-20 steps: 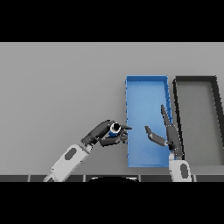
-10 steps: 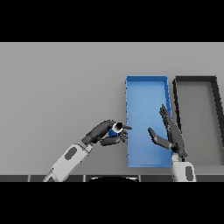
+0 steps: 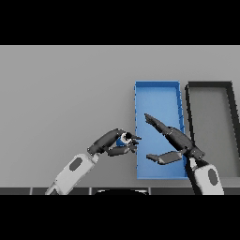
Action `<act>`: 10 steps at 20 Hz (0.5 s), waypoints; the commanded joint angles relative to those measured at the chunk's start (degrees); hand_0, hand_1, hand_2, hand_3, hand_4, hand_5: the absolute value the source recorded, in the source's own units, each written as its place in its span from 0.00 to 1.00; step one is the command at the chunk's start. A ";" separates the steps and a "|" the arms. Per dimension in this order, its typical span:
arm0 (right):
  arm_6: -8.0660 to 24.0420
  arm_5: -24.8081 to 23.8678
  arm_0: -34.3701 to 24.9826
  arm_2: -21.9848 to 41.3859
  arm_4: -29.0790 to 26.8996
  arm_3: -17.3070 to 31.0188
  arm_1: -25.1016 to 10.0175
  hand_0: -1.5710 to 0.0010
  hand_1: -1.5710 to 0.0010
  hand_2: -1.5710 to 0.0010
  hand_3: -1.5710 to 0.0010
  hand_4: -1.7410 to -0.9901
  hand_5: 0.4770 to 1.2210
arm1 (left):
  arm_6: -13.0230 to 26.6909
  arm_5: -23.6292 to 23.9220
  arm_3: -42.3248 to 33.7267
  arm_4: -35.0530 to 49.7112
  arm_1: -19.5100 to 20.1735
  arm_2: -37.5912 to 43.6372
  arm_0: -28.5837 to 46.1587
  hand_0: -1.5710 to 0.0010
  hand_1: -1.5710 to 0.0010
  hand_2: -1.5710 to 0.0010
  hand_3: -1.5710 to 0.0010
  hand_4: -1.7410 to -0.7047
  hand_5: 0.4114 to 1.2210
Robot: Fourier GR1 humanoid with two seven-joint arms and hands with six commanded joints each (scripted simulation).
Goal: Pick up the blue pipe and place it into the blue bin.
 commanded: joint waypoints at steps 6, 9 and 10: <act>4.35 2.88 -10.77 5.83 1.92 3.24 2.11 1.00 1.00 1.00 1.00 0.65 0.07 | 0.31 -1.14 -0.41 1.02 0.32 0.07 -0.36 0.00 0.00 0.00 0.05 0.00 1.00; 5.90 3.70 -13.83 7.94 1.92 4.46 3.80 1.00 1.00 1.00 1.00 0.68 0.07 | -1.86 -1.91 0.12 1.13 -0.09 -0.30 0.10 0.00 0.00 0.00 0.03 0.00 1.00; 6.53 3.84 -15.22 8.72 2.11 5.13 4.56 1.00 1.00 1.00 1.00 0.68 0.07 | -1.87 -2.20 0.59 1.26 0.13 -0.22 0.27 0.00 0.00 0.00 0.02 0.00 1.00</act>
